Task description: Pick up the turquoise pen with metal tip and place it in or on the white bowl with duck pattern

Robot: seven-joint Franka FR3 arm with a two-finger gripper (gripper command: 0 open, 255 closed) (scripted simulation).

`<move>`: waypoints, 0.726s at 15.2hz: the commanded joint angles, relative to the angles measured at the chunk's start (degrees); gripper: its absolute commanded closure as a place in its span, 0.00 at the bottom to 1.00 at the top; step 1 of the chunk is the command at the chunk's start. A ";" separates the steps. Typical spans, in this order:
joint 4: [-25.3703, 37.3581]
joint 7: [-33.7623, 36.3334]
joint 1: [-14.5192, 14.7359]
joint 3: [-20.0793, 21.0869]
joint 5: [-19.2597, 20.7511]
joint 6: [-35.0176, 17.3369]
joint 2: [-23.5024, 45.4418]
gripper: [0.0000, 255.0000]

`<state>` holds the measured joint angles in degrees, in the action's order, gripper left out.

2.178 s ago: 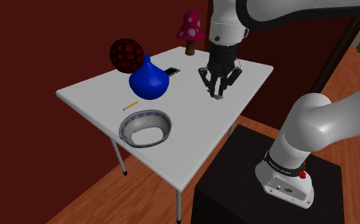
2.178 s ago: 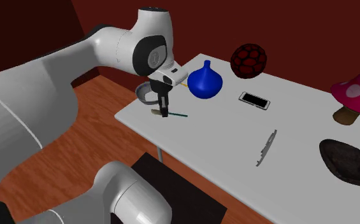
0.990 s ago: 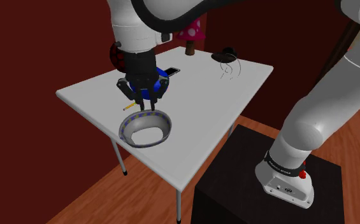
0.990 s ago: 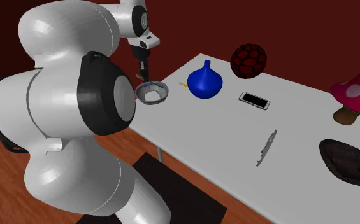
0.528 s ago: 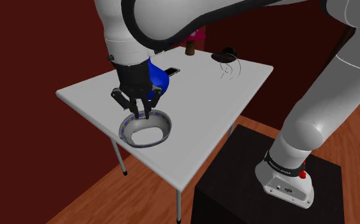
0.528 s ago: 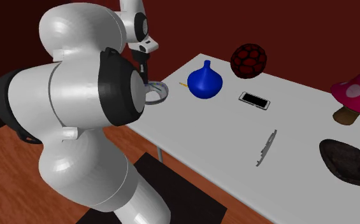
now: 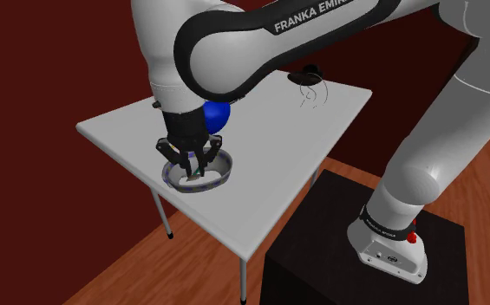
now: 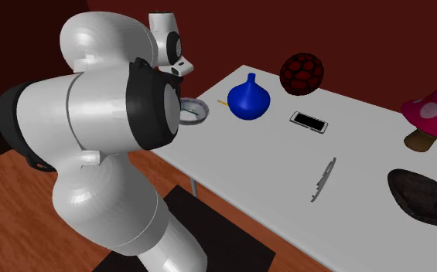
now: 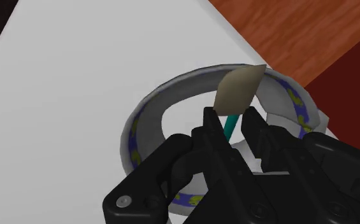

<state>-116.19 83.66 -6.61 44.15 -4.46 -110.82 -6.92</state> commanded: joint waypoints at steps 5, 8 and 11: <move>-1.59 0.26 0.01 0.20 0.32 -1.97 0.51 1.00; -1.59 0.26 0.00 0.20 0.32 -1.97 0.51 1.00; -1.58 0.26 0.00 0.20 0.32 -1.97 0.51 0.00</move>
<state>-117.77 83.92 -6.61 44.36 -4.14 -112.79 -6.41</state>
